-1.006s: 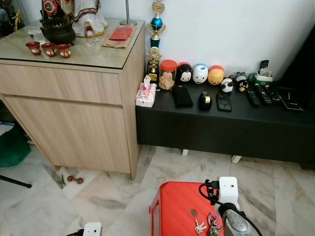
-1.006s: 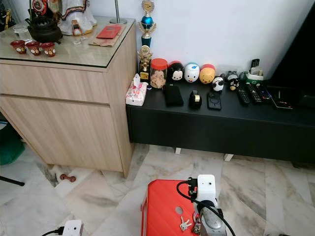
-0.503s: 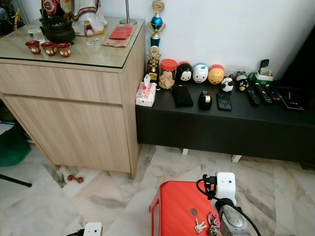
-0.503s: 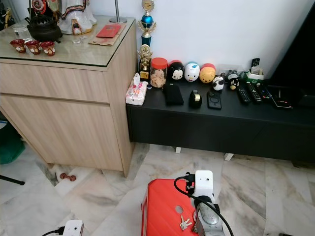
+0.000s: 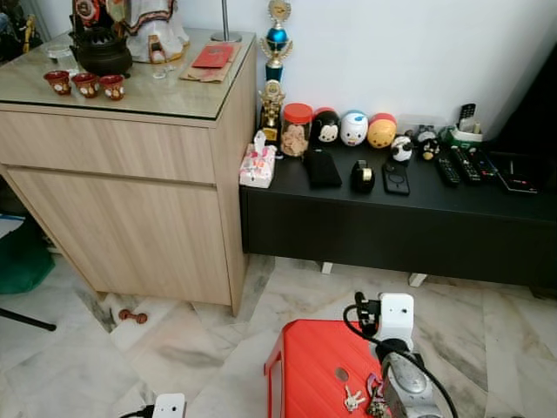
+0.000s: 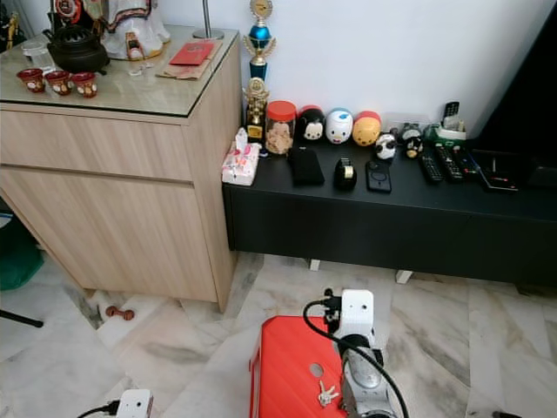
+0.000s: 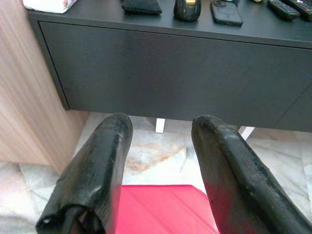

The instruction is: Hang keys on a hook

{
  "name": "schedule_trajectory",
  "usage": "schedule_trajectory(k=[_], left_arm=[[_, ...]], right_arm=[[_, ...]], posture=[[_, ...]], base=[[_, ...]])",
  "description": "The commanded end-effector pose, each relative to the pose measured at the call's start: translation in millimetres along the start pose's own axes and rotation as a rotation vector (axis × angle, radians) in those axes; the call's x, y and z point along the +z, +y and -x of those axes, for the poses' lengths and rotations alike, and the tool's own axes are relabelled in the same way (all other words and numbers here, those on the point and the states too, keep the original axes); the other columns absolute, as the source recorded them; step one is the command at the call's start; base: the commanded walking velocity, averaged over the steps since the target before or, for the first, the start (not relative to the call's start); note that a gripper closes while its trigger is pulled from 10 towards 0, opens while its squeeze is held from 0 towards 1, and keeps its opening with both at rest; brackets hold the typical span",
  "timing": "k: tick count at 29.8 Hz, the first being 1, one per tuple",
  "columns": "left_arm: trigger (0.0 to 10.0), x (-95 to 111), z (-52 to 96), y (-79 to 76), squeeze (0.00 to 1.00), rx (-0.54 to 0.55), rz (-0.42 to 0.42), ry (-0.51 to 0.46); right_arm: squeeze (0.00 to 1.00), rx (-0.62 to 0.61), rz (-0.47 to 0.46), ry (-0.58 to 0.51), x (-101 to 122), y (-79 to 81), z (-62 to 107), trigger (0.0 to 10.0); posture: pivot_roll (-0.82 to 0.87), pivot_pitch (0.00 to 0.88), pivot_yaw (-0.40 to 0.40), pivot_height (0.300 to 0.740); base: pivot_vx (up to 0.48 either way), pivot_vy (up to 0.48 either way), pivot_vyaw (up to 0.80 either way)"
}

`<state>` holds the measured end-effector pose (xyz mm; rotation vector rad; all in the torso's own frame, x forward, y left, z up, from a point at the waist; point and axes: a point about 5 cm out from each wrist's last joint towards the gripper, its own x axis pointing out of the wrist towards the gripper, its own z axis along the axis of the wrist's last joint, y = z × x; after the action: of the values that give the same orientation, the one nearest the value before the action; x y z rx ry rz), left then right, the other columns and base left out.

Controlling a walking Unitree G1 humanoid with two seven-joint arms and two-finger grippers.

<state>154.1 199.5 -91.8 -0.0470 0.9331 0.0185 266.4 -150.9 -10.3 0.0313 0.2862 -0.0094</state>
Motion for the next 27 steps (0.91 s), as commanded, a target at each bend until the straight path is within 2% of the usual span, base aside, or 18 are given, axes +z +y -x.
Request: schedule_trajectory(k=[1, 27], left_arm=[[10.0, -6.6, 1.3, -1.5, 0.0, -0.009, -0.004, 0.025], [10.0, -3.4, 1.1, 1.2, 0.0, -0.012, 0.001, 0.013]], right_arm=[[0.0, -0.01, -0.005, -0.007, -0.1, -0.6, 1.1, 10.0], [0.0, -0.002, -0.018, 0.026, -4.9, 5.1, 2.8, 10.0]], posture=[[0.11, 0.0, -0.085, 0.74], [0.1, 0.0, -0.085, 0.74]], base=[[-0.27, 0.0, 0.0], [0.0, 0.0, 0.0]])
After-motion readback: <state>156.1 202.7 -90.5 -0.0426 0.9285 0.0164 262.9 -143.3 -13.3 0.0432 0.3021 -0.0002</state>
